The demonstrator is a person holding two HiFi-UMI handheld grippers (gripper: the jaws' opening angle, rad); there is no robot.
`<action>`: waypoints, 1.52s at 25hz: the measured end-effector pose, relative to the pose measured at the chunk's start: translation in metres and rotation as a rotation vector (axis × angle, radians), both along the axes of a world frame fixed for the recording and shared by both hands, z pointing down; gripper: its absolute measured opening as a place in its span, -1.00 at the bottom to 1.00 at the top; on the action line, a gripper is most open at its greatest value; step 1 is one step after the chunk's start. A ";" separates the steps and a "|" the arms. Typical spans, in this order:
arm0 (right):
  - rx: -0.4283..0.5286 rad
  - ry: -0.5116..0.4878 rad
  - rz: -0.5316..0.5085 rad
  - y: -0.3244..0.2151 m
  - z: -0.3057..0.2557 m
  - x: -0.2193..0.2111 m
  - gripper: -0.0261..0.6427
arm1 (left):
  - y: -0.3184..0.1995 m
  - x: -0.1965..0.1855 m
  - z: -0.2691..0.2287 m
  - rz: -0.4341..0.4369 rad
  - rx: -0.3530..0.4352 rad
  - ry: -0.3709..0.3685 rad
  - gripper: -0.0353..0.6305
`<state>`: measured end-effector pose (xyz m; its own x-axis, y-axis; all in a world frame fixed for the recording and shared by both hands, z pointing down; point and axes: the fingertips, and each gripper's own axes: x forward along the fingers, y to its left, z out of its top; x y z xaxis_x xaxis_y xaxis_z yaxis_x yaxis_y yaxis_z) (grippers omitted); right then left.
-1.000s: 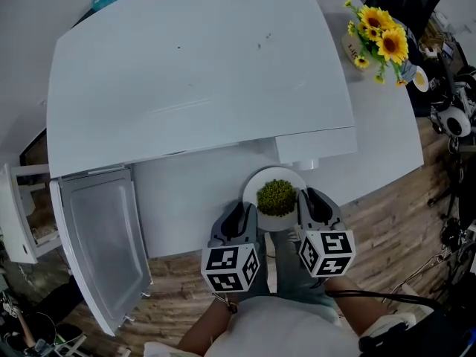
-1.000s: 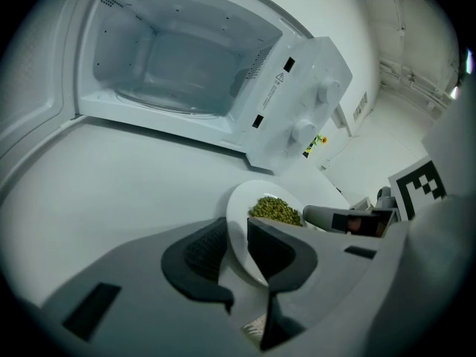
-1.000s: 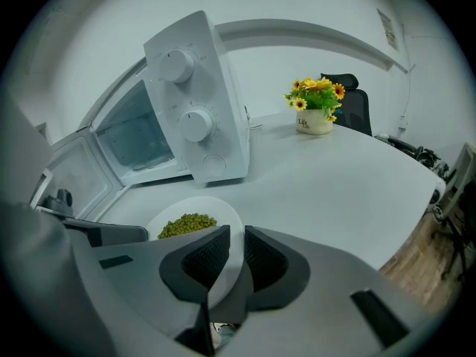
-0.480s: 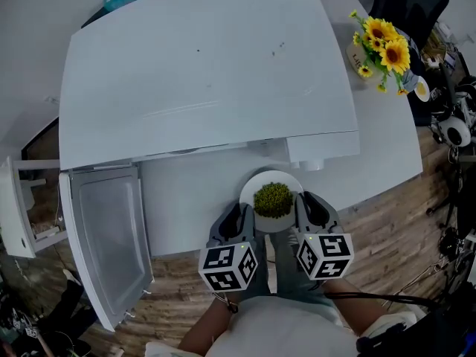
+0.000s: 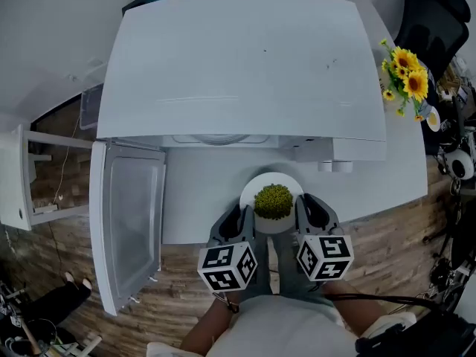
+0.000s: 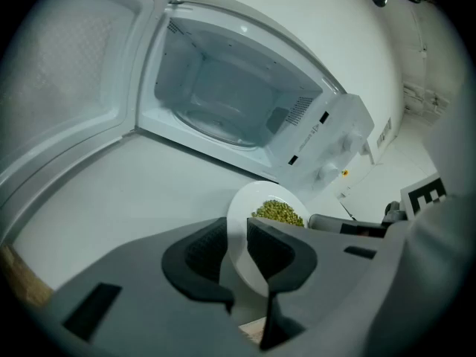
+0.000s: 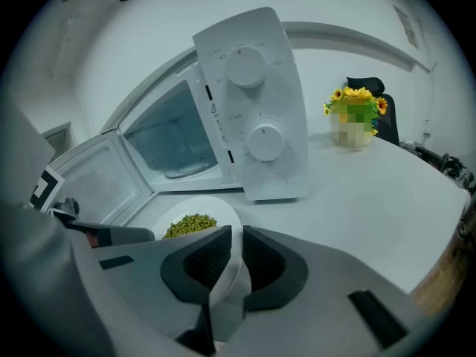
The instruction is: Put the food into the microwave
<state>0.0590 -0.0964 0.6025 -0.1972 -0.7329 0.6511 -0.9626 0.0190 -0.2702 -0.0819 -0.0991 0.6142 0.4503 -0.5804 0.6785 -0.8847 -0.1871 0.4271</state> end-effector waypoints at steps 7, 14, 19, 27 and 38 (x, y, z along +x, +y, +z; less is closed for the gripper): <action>0.021 0.000 -0.082 -0.015 -0.014 -0.032 -0.75 | -0.006 -0.032 -0.016 -0.093 0.029 0.006 -0.64; 0.056 -0.010 -0.145 -0.035 -0.031 -0.060 -0.75 | -0.016 -0.060 -0.033 -0.162 0.072 0.006 -0.65; 0.069 -0.016 -0.169 -0.040 -0.040 -0.074 -0.75 | -0.021 -0.074 -0.044 -0.182 0.095 0.002 -0.65; 0.100 -0.012 -0.164 -0.048 -0.054 -0.082 -0.75 | -0.031 -0.082 -0.056 -0.182 0.129 0.008 -0.65; 0.140 -0.019 -0.139 -0.068 -0.059 -0.093 -0.75 | -0.052 -0.094 -0.060 -0.176 0.140 -0.014 -0.65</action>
